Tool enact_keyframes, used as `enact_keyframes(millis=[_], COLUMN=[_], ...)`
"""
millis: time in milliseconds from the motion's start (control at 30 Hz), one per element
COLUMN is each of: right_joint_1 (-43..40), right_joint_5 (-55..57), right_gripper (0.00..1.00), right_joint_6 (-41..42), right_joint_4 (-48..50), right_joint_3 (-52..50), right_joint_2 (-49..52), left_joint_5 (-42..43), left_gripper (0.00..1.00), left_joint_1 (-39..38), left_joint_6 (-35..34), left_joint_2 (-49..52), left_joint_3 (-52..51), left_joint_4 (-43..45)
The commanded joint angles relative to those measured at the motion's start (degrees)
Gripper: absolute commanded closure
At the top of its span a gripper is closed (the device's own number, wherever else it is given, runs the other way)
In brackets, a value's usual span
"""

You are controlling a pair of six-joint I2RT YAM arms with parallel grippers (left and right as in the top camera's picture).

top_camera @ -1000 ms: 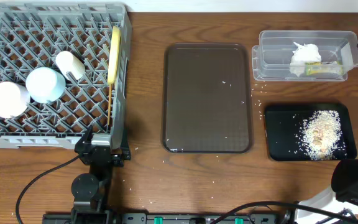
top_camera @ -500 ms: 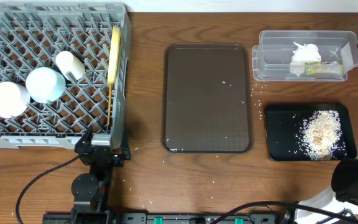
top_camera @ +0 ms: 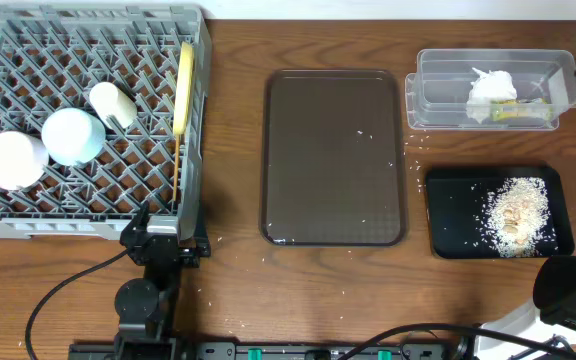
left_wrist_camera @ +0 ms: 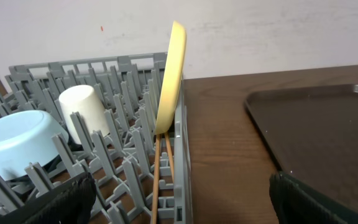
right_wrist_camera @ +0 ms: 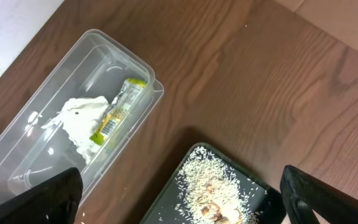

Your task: Sort waste into correct bins and load items into the dishwasher

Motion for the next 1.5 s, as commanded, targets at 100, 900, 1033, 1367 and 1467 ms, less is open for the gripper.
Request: enact_keyframes(millis=[100,900,1033,1367,1467], right_joint_1=[0.28,5.25,9.16,12.28,12.28], right_joint_5=[0.90,-9.88,-10.10,-12.72,-13.00], right_gripper=[0.01,0.01,0.01,0.01,0.01], right_joint_6=[-0.57,-5.20,-5.53,-5.53,-5.55], right_joint_4=[-0.04,28.30,42.97,65.66,69.48], right_joint_3=[-0.07,-31.43,-49.90,-84.74,-92.65], right_joint_2=[-2.71,-31.39,-40.94,-63.41,-71.67], left_joint_5=[-2.16,-2.16,-2.16,-2.16,-2.16], left_gripper=[0.10,0.10,0.09,0.09,0.10], left_joint_1=[0.28,0.28,0.28,0.28,0.28], left_joint_6=[-0.50,-0.50,-0.50,-0.48,-0.50], left_joint_2=[-0.28,-0.28,-0.28,-0.28,-0.28], left_joint_3=[-0.87,-0.87,-0.87,-0.87,-0.87], left_joint_4=[-2.40,-2.40,-2.40,-2.40,-2.40])
